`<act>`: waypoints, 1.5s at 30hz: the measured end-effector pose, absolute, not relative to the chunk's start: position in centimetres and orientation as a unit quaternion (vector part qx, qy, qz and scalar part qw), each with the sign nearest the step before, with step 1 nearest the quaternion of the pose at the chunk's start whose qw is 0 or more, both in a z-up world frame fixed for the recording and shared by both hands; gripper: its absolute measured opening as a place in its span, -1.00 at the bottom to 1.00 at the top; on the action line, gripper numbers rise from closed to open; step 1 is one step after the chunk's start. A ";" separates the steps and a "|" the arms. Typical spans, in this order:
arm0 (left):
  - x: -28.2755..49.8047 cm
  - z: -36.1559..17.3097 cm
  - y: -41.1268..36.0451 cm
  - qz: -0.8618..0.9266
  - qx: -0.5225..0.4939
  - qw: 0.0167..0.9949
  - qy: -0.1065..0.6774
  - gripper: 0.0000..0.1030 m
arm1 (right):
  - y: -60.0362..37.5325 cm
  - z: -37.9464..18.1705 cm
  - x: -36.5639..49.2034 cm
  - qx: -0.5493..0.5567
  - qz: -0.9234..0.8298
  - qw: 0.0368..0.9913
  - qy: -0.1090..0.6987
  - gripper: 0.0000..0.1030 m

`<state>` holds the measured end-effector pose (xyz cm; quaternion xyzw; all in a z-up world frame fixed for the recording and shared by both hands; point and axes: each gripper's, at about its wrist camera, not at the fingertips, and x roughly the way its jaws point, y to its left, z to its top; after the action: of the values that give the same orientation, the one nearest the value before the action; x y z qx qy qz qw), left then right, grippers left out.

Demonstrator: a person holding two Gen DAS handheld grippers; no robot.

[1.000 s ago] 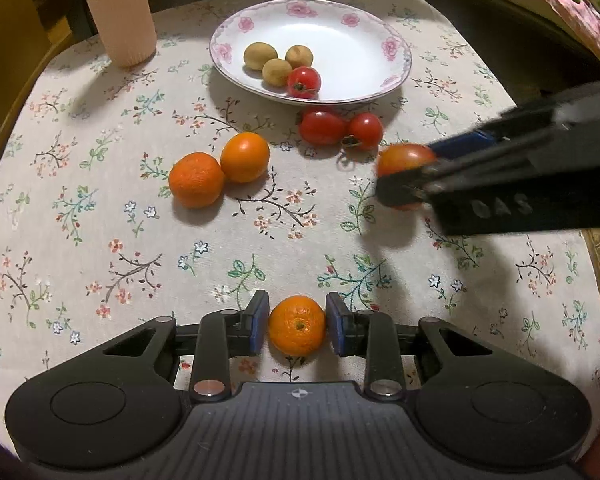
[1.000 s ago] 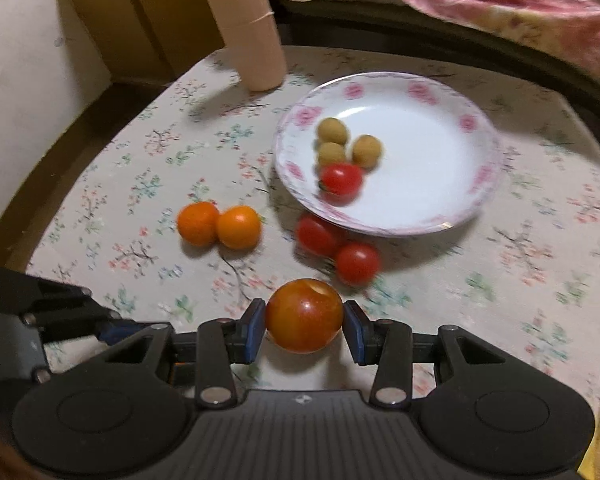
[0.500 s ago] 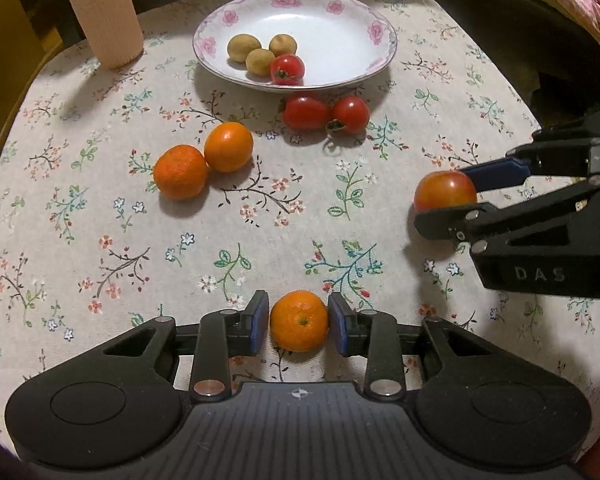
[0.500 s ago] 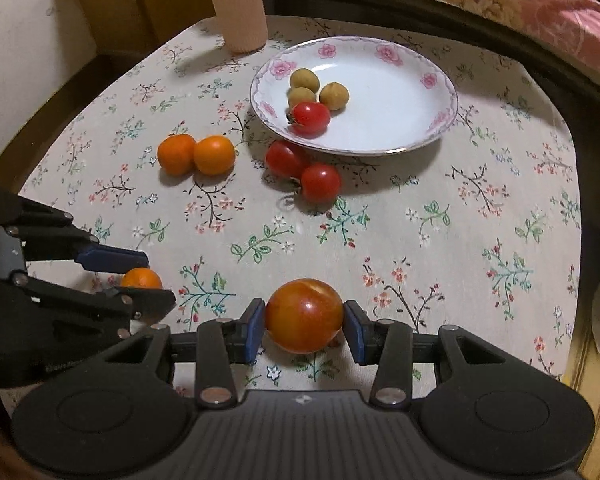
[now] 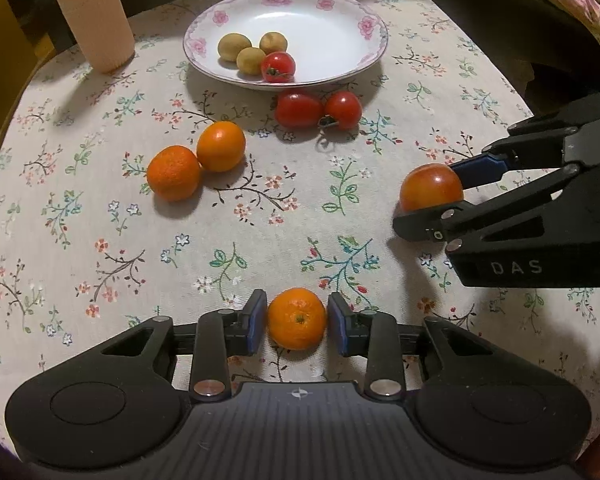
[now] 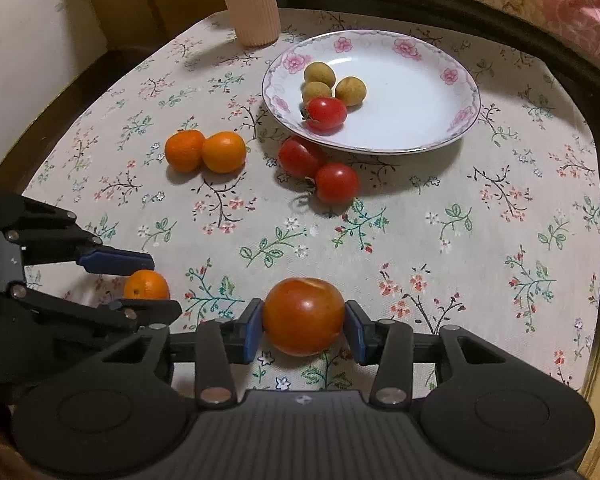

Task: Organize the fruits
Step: 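Lift the held mandarin and large tomato off the cloth with both tools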

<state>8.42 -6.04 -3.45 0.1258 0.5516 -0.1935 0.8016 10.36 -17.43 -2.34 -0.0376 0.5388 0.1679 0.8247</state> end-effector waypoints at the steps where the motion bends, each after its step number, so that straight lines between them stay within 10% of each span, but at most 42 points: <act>1: 8.4 -3.4 -6.1 -0.195 0.128 0.801 0.551 -0.23 | -17.4 -2.4 10.4 -0.038 0.169 0.825 0.539 -0.18; 45: 12.2 -0.3 -7.8 -0.180 0.121 0.832 0.511 -0.24 | -18.6 0.5 11.6 -0.023 0.157 0.851 0.501 -0.19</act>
<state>12.16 -7.83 -0.33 0.1211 0.5108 -0.1796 0.8320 11.56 -18.58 0.46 -0.0227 0.5005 0.1571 0.8510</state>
